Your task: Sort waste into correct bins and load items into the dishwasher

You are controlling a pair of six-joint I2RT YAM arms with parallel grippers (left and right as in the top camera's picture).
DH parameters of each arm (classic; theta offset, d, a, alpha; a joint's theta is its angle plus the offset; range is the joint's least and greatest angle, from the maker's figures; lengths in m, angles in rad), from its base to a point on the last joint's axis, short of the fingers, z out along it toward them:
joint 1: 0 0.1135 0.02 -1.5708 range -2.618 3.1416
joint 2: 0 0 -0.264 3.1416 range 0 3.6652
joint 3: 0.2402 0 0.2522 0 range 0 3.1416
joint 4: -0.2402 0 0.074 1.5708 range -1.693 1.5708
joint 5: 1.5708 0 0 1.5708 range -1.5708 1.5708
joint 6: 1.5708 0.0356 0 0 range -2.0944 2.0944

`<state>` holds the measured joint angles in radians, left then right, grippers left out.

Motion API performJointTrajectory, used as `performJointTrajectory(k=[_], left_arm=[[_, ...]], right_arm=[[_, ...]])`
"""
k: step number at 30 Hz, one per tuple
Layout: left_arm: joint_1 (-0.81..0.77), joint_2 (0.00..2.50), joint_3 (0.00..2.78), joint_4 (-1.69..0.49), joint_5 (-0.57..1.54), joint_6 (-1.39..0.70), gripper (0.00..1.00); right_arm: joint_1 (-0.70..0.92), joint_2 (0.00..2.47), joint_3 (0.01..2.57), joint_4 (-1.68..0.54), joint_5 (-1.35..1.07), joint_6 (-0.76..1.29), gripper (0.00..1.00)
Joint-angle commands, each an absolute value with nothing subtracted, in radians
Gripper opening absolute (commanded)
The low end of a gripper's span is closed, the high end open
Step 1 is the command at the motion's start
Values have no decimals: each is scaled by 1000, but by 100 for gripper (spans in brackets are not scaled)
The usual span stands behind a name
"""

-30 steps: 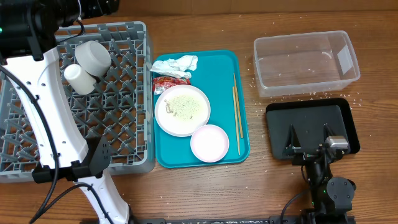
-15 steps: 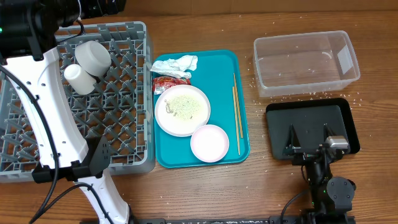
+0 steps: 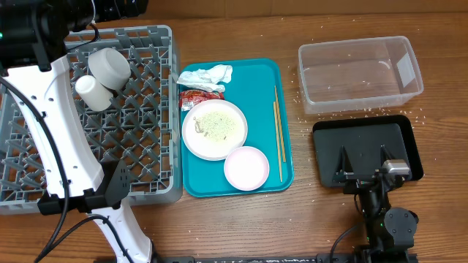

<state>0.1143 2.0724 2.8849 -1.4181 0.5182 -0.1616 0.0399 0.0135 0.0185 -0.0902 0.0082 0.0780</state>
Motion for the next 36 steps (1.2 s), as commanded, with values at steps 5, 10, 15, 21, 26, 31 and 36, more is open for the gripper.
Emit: performJointTrajectory(k=[5,10,15,21,26,31,36], left_arm=[[112,2067,2886,-1418,513,-153,100],[112,2067,2886,-1418,513,-153,100],[112,2067,2886,-1418,513,-153,100],[112,2067,2886,-1430,513,-153,100],[112,2067,2886,-1447,513,-153,100],[112,2067,2886,-1448,513,-153,100],[112,2067,2886,-1448,513,-153,100]], right_arm=[[45,4,8,-84,22,74,100],[45,4,8,-84,22,74,100],[45,4,8,-84,22,74,100],[45,4,8,-84,22,74,100],[45,4,8,-84,22,74,100],[45,4,8,-84,22,74,100],[45,4,8,-84,22,74,100]])
